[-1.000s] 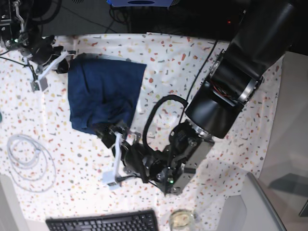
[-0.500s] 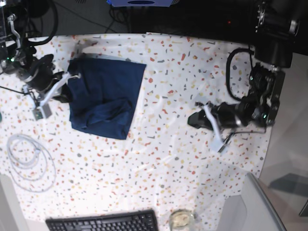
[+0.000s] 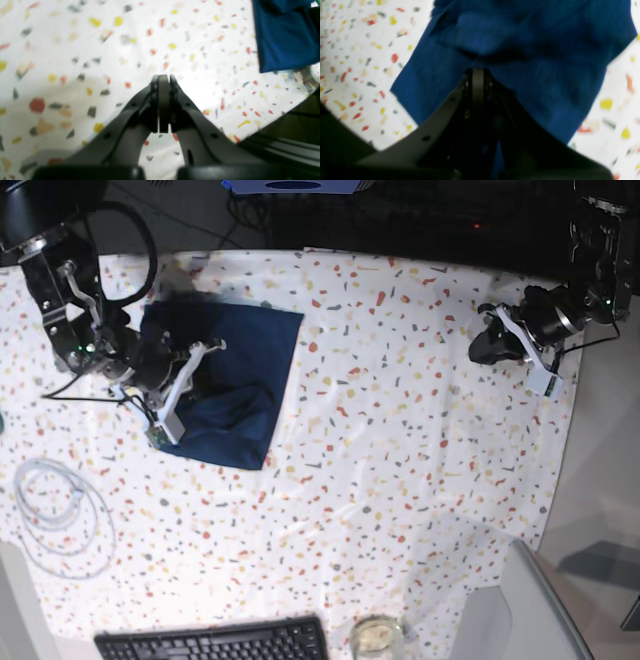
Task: Layout the t-shirt on the table in an organized manner, then fold the t-shirt properly
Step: 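Press and smooth the shirt's folded edge with the right gripper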
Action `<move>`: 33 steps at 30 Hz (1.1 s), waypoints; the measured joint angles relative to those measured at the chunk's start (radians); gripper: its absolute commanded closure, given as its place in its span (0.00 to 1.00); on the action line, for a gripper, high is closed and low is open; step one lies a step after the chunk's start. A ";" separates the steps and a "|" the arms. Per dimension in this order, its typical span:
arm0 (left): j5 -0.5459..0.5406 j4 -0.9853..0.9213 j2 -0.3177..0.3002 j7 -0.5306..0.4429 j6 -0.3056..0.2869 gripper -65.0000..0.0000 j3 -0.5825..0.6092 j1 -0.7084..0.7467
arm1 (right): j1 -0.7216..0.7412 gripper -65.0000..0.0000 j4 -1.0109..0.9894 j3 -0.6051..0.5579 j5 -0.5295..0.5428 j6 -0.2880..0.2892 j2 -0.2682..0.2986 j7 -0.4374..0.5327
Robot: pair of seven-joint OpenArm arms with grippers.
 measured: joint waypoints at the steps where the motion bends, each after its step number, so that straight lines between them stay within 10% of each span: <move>1: -0.002 0.000 0.006 -0.002 0.000 1.00 0.000 -0.001 | 0.018 1.00 -0.020 -0.006 0.004 0.000 -0.003 0.003; 23: -0.003 -0.007 0.031 -0.004 -0.001 1.00 0.008 -0.002 | 0.325 1.00 -0.305 -0.007 -0.001 0.004 0.005 0.005; 28: -0.005 -0.019 0.031 -0.005 -0.002 1.00 0.008 -0.003 | 0.191 1.00 -0.006 -0.005 0.005 0.002 0.078 -0.149; 33: -0.003 -0.083 0.036 -0.004 0.000 1.00 0.005 -0.007 | 0.060 1.00 0.086 -0.011 0.000 -0.007 0.008 -0.179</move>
